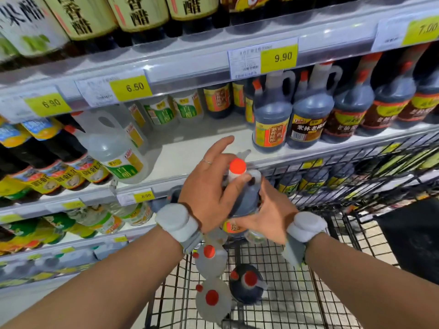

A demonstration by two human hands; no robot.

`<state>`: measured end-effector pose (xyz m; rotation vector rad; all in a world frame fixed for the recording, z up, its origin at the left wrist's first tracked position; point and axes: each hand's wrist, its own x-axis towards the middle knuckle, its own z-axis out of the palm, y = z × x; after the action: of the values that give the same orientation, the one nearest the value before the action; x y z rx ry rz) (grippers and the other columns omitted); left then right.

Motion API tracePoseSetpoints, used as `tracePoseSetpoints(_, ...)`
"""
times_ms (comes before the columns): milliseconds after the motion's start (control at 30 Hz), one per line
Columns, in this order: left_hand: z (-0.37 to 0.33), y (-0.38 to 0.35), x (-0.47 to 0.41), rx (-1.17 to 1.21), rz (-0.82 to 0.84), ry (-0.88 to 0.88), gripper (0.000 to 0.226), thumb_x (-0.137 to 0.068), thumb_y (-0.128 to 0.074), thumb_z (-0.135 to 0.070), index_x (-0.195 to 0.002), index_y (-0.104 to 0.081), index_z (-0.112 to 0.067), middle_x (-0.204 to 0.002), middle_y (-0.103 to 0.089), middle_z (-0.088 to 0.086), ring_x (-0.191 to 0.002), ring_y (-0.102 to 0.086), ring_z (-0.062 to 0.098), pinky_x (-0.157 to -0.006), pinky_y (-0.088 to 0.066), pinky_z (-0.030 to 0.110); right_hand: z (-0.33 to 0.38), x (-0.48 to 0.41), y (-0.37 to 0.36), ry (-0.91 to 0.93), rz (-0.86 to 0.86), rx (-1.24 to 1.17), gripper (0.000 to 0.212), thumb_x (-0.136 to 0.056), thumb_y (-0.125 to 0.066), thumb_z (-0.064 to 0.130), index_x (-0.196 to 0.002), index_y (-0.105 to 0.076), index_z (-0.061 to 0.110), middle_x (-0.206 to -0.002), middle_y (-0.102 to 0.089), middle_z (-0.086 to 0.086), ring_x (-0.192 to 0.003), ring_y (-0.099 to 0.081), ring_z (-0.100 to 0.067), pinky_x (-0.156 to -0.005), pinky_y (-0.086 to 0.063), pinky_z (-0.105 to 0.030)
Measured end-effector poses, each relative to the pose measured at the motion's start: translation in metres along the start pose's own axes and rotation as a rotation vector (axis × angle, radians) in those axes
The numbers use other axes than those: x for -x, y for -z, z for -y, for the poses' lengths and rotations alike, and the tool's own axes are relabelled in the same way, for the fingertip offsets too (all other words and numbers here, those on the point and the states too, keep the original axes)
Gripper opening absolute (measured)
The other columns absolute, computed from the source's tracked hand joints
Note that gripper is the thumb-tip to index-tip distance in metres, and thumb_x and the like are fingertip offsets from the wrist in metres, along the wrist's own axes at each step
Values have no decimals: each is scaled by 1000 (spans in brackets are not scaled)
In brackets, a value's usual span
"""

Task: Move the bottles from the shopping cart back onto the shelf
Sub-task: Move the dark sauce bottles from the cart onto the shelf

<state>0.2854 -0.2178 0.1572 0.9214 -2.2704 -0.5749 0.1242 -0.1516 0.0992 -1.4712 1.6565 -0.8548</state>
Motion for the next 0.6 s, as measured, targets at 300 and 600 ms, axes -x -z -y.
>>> tracePoseSetpoints(300, 13, 14, 1, 414, 60, 331, 112, -71, -85, -45, -159, -18, -41, -158, -41, -15, -134, -55, 9, -95, -56, 25, 9, -14, 9, -12, -47, -309, 56, -67, -91, 17, -110, -57, 25, -88, -70, 27, -95, -69, -2, -86, -53, -28)
tracePoseSetpoints(600, 31, 5, 15, 501, 143, 407, 110, -57, -94, -36, -152, -39, -34, -134, -65, -12, -119, -66, 11, -97, -57, 41, 23, -31, 21, 16, -112, -443, 58, -65, -92, 17, -115, -61, 19, -94, -78, 4, -88, -74, -12, -79, -58, -34)
